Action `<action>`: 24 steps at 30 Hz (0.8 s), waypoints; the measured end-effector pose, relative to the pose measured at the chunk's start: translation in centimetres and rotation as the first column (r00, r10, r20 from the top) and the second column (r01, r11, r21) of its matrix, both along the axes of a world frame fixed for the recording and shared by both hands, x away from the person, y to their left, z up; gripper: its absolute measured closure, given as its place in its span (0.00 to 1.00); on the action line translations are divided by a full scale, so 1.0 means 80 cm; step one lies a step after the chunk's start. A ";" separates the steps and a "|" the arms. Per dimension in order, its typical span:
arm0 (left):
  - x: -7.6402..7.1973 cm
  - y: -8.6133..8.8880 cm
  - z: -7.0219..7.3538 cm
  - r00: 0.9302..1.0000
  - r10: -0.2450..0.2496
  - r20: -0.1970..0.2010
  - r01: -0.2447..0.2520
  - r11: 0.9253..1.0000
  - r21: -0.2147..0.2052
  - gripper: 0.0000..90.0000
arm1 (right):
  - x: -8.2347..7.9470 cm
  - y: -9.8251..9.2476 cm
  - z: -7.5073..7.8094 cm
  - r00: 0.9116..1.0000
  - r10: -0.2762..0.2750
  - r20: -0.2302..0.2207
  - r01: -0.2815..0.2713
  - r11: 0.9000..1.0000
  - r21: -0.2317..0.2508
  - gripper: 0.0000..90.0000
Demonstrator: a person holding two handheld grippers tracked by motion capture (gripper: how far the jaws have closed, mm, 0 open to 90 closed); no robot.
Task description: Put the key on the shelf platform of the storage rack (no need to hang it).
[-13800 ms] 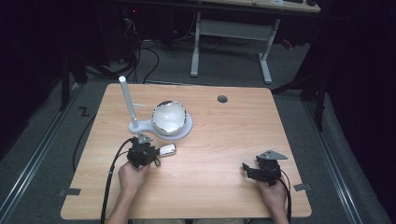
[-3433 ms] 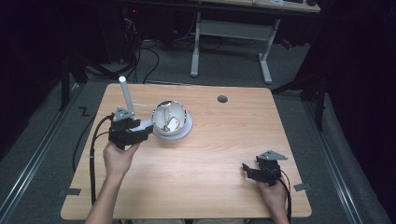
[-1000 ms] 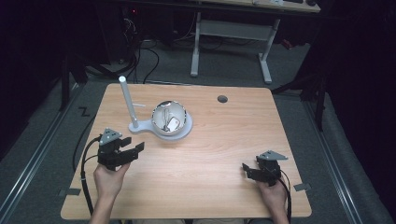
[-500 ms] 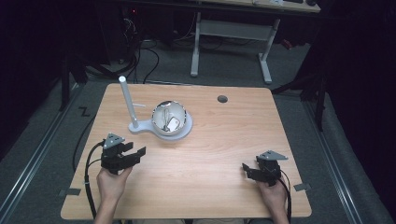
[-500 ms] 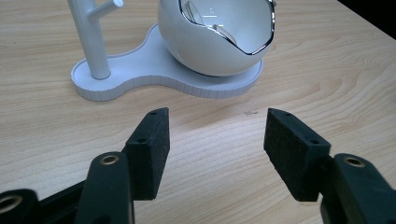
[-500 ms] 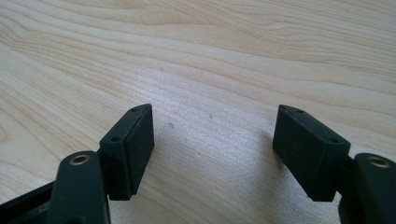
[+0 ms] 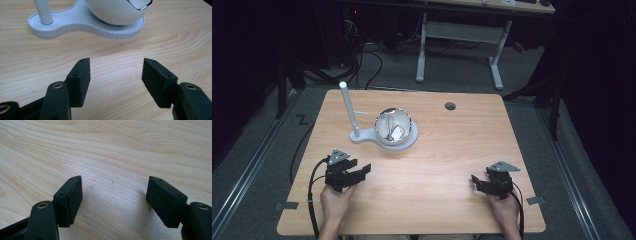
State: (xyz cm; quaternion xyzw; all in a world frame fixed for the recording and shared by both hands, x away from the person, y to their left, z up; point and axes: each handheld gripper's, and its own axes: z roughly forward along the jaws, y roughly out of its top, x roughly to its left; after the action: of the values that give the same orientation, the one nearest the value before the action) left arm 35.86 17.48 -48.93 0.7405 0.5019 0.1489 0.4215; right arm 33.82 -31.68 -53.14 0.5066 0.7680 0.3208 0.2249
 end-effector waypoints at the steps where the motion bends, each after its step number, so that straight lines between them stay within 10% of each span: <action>1: 0.000 -0.001 -0.002 1.000 -0.001 -0.004 0.001 1.000 0.007 0.45 | 0.000 0.000 0.000 1.000 0.000 0.000 0.000 1.000 0.000 0.33; 24: -0.008 -0.026 -0.057 1.000 0.022 0.001 -0.022 0.988 0.150 0.41 | 0.000 0.000 0.000 1.000 -0.002 -0.001 0.002 1.000 0.001 0.33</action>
State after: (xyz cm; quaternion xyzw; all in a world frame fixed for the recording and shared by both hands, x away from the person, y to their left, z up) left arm 35.24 15.37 -53.47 0.7647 0.4973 0.1906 0.3628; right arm 33.82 -31.66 -53.14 0.5076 0.7675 0.3209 0.2245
